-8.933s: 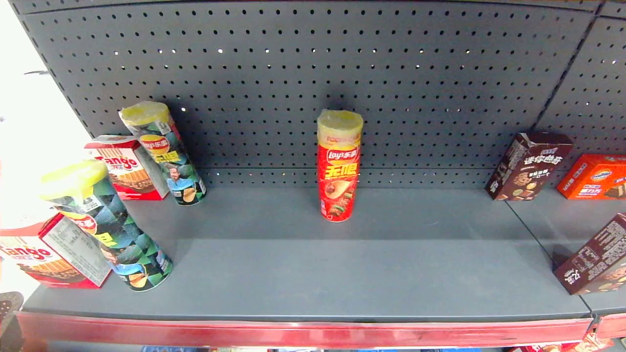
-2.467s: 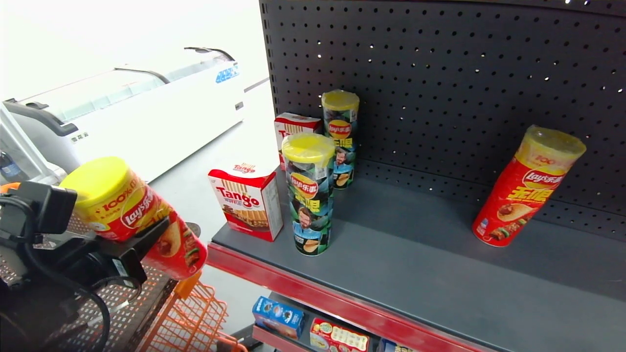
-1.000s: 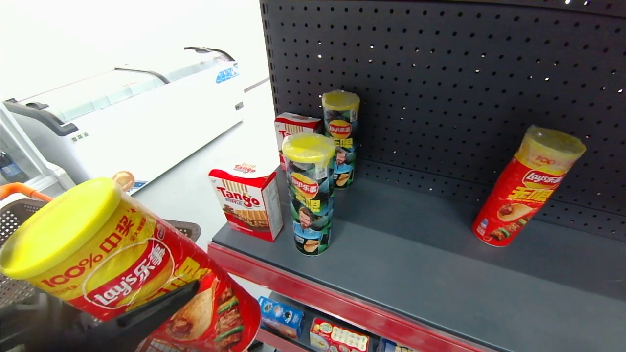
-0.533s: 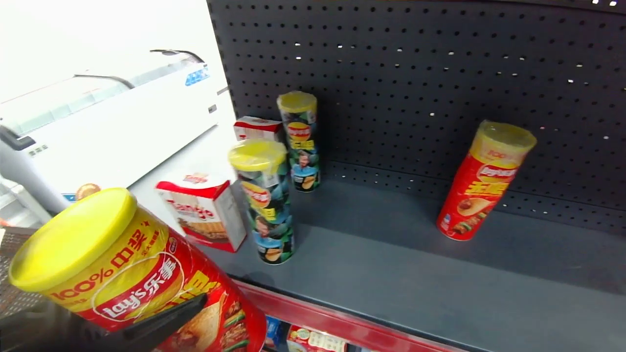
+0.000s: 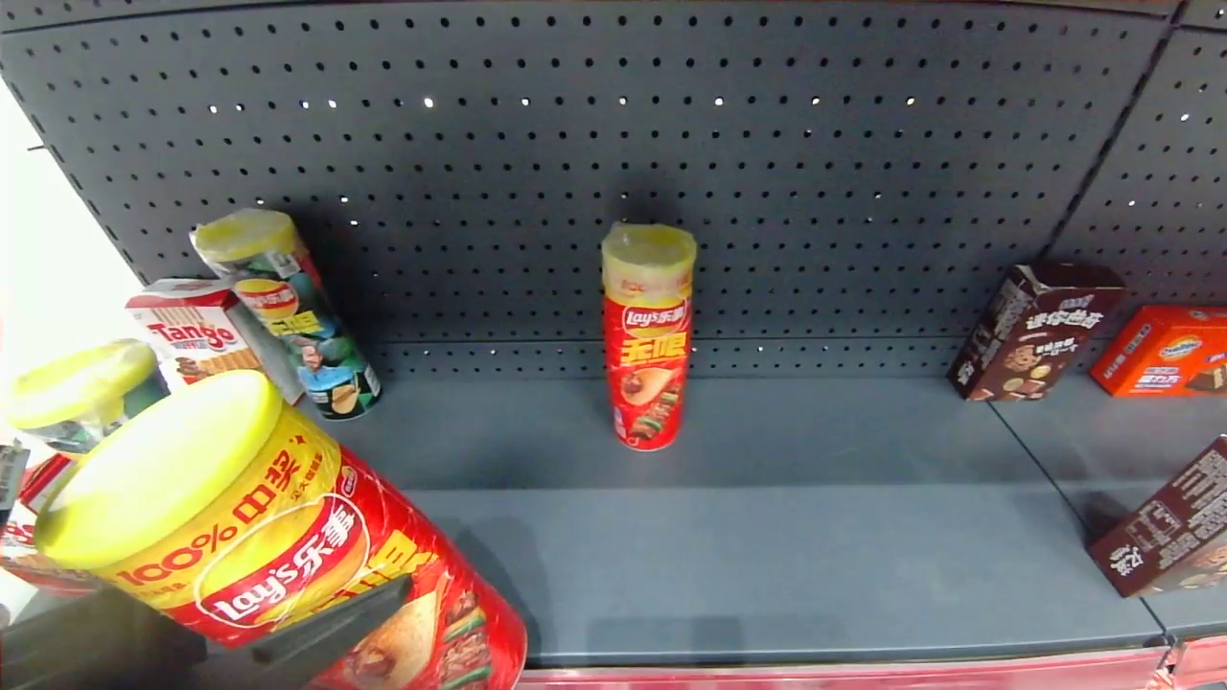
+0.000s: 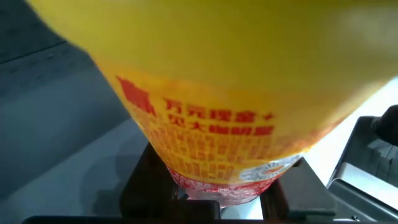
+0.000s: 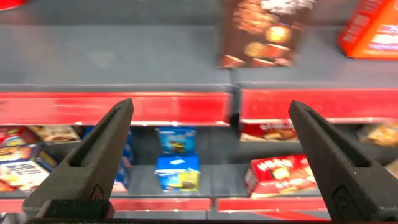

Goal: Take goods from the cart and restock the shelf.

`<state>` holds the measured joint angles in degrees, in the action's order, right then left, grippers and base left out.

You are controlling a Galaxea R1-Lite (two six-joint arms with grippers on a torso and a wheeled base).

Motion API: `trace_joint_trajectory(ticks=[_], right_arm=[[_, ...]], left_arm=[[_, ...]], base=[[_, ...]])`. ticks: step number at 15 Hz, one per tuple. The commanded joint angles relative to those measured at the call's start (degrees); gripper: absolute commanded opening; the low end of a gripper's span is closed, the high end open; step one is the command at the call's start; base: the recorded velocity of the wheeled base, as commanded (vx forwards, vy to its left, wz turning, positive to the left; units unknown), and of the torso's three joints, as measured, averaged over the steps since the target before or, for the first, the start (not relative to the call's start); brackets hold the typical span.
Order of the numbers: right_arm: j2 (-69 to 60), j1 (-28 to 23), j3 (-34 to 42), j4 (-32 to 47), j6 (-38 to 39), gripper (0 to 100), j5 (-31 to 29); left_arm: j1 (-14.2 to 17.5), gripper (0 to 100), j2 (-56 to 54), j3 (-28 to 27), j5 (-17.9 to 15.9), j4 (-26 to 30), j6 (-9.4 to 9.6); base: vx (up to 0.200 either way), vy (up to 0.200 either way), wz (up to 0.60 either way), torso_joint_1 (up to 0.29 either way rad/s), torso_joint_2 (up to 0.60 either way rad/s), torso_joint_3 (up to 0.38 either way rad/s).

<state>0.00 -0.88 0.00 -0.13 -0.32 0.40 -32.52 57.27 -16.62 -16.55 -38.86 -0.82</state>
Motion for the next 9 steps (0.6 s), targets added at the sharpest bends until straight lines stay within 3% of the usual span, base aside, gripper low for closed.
trace_joint_trajectory(ticks=[1, 8, 9], right_arm=[[0.09, 0.00, 0.00, -0.04, -0.03, 100, 0.04], [0.09, 0.00, 0.00, 0.05, -0.12, 100, 0.13], [0.09, 0.00, 0.00, 0.05, -0.21, 100, 0.13]], left_arm=[[0.09, 0, -0.05, 0.09, 0.03, 0.02, -0.06], [2.91, 0, -0.41, -0.08, -0.14, -0.07, -0.41], [3.17, 0, -0.49, 0.00, -0.23, -0.07, -0.50]], base=[[0.000, 0.000, 0.00, 0.000, 0.00, 0.000], [0.000, 0.000, 0.00, 0.000, 0.00, 0.000], [0.000, 0.000, 0.60, 0.002, 0.00, 0.002]])
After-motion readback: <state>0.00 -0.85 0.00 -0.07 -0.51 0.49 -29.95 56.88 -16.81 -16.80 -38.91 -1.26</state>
